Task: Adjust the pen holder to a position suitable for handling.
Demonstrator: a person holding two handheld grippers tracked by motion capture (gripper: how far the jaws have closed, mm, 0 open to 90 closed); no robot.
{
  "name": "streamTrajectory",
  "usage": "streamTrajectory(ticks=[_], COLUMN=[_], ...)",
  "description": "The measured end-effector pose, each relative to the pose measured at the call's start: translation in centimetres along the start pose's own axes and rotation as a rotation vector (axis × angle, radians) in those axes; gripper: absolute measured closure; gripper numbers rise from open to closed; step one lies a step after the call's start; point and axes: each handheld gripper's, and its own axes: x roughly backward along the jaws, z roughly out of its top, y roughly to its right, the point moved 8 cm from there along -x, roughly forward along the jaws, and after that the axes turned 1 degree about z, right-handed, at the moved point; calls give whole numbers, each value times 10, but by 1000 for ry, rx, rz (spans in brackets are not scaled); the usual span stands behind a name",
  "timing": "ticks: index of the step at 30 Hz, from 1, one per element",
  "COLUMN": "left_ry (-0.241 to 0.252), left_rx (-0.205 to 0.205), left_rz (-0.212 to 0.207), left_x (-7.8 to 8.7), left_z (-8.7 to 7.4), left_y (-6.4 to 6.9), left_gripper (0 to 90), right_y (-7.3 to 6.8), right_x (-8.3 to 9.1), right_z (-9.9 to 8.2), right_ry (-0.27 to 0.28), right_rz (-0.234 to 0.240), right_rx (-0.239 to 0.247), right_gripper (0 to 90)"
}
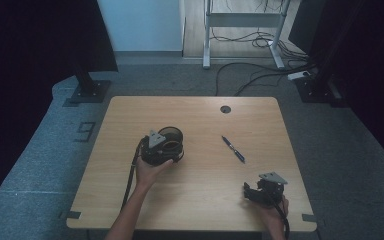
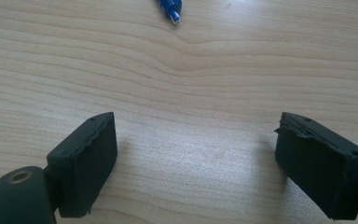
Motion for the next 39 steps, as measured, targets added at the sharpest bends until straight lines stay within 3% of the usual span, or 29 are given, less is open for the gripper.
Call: streamTrajectory(ticks=[15,39], left_ry=[-11,-41], left_rx=[-25,-37], left_rz=[-28,-49], left_x=[-22,-62], left_z=[8,3], left_y=[21,49], left_gripper=[100,100], right_y=[0,0], right_x=[0,0], right_z=[0,0], right_ry=[0,0], right_rz=[0,0], right_rx=[0,0], right_gripper=[123,123])
